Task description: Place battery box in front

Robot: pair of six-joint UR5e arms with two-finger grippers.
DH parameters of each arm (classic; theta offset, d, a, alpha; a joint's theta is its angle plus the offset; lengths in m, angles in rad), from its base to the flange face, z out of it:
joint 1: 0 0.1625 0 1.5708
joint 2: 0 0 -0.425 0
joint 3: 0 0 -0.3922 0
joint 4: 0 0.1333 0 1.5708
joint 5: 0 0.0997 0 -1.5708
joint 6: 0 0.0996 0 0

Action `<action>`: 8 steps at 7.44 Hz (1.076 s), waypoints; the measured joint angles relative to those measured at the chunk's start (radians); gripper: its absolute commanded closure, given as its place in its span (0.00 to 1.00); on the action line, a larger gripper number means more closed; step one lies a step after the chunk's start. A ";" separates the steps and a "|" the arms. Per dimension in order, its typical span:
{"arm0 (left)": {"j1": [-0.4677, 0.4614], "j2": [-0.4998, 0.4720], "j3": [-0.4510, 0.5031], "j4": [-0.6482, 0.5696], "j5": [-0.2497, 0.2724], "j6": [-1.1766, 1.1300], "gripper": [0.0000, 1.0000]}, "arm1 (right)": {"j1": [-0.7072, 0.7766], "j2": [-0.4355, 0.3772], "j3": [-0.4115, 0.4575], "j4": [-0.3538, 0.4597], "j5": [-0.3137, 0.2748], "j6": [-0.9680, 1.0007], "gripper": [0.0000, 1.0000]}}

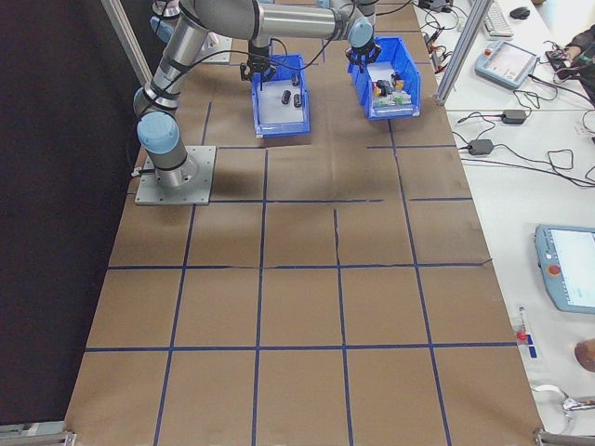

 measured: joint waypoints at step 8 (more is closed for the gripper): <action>0.413 0.236 0.012 -0.193 0.096 0.514 1.00 | -0.455 -0.325 0.335 0.001 -0.006 -0.185 0.98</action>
